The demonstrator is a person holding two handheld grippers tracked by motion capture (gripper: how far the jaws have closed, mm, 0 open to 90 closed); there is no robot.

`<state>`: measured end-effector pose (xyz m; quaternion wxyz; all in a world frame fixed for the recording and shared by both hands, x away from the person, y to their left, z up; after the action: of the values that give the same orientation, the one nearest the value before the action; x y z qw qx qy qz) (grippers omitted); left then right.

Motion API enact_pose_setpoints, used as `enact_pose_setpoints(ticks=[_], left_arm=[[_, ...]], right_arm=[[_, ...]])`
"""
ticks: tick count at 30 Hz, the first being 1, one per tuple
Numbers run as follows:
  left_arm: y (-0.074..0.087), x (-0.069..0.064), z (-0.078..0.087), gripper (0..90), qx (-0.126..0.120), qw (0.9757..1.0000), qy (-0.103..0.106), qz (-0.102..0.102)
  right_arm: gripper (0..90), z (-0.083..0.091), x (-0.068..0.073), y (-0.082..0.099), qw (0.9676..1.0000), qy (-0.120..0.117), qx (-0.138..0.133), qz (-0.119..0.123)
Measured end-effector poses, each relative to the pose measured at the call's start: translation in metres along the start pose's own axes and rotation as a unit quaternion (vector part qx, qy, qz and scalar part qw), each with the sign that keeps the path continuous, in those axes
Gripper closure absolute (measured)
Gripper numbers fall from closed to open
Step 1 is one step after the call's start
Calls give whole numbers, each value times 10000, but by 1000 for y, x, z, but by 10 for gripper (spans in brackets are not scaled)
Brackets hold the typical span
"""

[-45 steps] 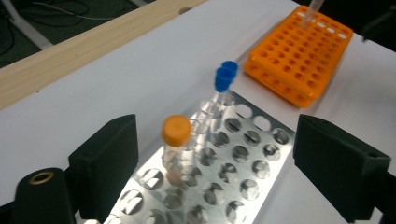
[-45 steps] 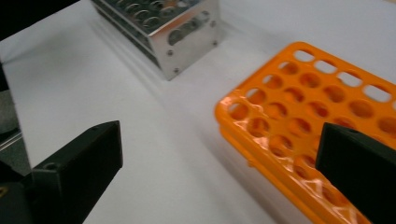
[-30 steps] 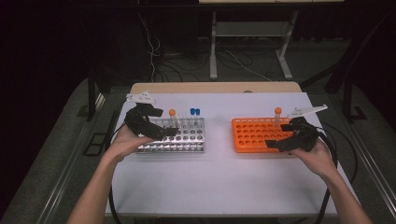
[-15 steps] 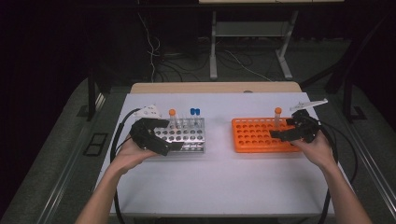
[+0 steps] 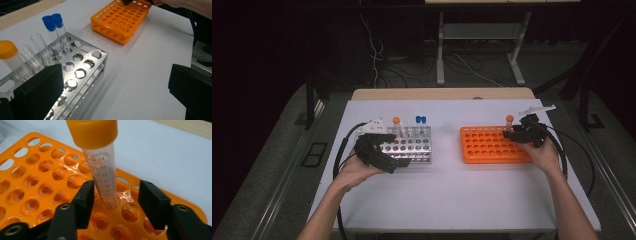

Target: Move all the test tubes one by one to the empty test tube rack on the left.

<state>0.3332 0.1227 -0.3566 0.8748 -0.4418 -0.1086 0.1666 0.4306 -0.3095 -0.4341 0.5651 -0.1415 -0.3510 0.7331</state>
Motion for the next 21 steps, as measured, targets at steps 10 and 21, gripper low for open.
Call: enact_pose_setpoints(ticks=[10,21], left_arm=[[1,0,2,0,-24,10000,-22,11],[-2,0,-1,0,29,10000,-26,-13]], right_arm=[[735,1,12,-4,9995,113,-172,234],[737,29,21,-9,9989,-1,-398,229]])
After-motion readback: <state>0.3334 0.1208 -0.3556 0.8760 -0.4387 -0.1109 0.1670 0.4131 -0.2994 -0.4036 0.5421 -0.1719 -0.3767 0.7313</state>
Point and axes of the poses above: each handheld gripper's, and its own axes: z roughly backward along the jaws, y roughly out of its underside, x roughly to its left, the point moved 4 cm from there along -z, roughly forward along the jaws, and after that the axes turned 13 degrees about -z, right-handed, at the moved point
